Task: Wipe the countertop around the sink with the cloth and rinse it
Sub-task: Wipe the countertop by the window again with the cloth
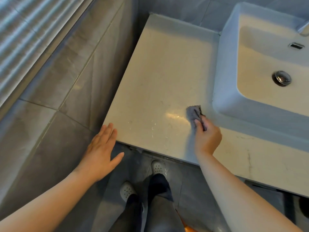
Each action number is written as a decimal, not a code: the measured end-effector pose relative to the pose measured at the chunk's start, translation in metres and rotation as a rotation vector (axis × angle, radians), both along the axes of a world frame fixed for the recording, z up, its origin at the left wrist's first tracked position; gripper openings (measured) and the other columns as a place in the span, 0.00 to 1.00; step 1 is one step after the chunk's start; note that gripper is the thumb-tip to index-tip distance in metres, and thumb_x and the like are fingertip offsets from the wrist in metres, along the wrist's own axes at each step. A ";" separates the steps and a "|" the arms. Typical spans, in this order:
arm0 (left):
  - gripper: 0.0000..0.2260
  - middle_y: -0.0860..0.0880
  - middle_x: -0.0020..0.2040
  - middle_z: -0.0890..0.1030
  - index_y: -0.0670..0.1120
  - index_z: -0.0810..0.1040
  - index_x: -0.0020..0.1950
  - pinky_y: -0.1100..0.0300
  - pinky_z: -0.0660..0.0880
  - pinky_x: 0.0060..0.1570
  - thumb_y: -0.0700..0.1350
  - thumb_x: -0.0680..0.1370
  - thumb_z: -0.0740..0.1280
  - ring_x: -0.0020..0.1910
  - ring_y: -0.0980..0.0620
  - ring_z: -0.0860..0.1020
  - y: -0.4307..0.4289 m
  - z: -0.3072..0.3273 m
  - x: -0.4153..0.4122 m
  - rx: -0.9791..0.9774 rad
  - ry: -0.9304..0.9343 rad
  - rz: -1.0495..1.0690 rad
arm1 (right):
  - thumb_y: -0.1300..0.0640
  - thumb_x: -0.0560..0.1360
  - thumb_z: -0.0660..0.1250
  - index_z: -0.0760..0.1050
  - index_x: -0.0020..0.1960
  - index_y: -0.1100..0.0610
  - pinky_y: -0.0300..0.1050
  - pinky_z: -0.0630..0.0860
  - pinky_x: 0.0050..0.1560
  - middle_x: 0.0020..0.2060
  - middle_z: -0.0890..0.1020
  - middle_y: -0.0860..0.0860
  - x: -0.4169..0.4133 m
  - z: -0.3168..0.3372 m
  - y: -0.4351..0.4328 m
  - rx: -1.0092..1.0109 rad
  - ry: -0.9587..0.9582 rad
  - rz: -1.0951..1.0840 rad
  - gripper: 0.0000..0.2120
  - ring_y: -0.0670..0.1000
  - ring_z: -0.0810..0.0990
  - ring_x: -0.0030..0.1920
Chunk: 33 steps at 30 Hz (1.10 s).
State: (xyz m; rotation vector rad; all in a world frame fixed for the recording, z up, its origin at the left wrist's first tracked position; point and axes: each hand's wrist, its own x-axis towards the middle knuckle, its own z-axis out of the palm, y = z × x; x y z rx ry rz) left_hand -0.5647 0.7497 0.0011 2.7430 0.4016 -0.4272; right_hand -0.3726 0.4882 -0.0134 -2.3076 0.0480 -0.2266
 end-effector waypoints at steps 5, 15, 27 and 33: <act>0.40 0.51 0.76 0.34 0.47 0.40 0.77 0.55 0.41 0.74 0.68 0.72 0.42 0.75 0.54 0.33 0.001 0.000 0.000 -0.009 -0.002 -0.002 | 0.58 0.74 0.69 0.82 0.54 0.54 0.40 0.69 0.37 0.39 0.83 0.48 -0.057 -0.008 0.030 -0.064 -0.011 0.161 0.09 0.49 0.74 0.40; 0.41 0.50 0.76 0.34 0.47 0.40 0.77 0.54 0.37 0.74 0.70 0.71 0.41 0.75 0.54 0.33 0.003 0.002 -0.002 0.030 -0.003 -0.034 | 0.60 0.72 0.72 0.80 0.55 0.48 0.38 0.76 0.57 0.48 0.83 0.40 -0.103 0.025 0.048 0.336 0.434 0.334 0.14 0.38 0.81 0.50; 0.43 0.51 0.76 0.32 0.48 0.39 0.78 0.56 0.39 0.74 0.71 0.70 0.42 0.74 0.54 0.31 -0.002 0.004 0.001 -0.013 0.025 0.021 | 0.60 0.74 0.70 0.81 0.57 0.59 0.31 0.69 0.42 0.47 0.85 0.53 0.046 0.024 0.047 0.078 0.130 0.151 0.12 0.48 0.80 0.43; 0.42 0.52 0.76 0.31 0.48 0.38 0.77 0.57 0.38 0.74 0.71 0.70 0.41 0.74 0.55 0.30 0.001 0.002 0.000 -0.005 0.035 0.014 | 0.56 0.74 0.68 0.82 0.56 0.52 0.38 0.67 0.37 0.41 0.85 0.53 0.029 -0.005 0.054 0.017 0.086 0.186 0.11 0.53 0.80 0.39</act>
